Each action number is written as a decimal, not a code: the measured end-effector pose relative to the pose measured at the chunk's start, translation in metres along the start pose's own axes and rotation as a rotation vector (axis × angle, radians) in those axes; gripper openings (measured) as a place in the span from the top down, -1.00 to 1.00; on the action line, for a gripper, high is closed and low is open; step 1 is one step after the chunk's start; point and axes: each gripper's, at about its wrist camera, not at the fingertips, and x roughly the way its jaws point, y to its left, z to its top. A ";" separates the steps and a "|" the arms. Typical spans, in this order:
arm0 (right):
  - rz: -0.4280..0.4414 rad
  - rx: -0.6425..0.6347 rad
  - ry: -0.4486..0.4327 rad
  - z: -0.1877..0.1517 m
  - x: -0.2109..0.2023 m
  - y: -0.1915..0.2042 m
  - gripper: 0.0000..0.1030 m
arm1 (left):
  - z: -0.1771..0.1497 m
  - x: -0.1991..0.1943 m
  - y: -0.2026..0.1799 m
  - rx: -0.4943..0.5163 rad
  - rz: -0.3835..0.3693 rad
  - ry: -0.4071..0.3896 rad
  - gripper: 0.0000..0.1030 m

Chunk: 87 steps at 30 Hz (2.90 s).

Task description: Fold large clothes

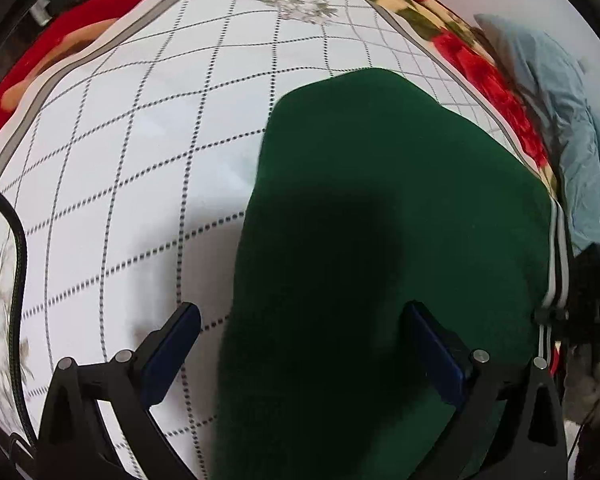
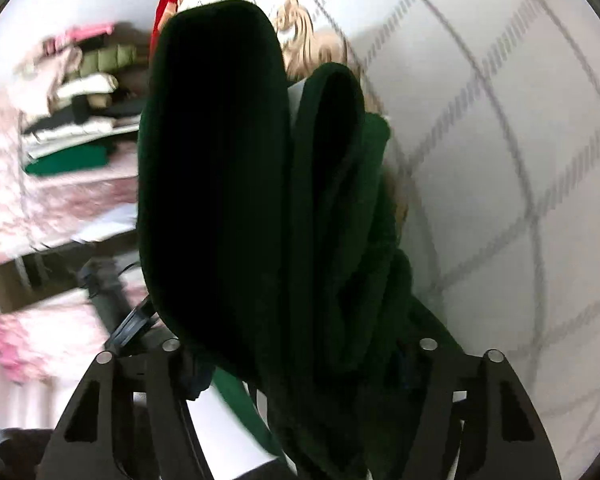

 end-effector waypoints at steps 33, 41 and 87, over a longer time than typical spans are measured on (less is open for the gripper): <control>0.060 0.082 -0.320 0.096 -0.157 0.029 -0.11 | 0.171 -0.033 -0.141 0.276 -0.258 -0.078 -0.95; 0.046 0.062 -0.353 0.266 -0.215 0.038 -0.11 | 0.285 0.005 -0.200 0.289 -0.280 -0.110 -0.95; -1.058 -0.063 -0.751 0.096 -0.196 0.286 -1.00 | 0.210 -0.149 -0.256 0.324 0.218 -0.337 -0.98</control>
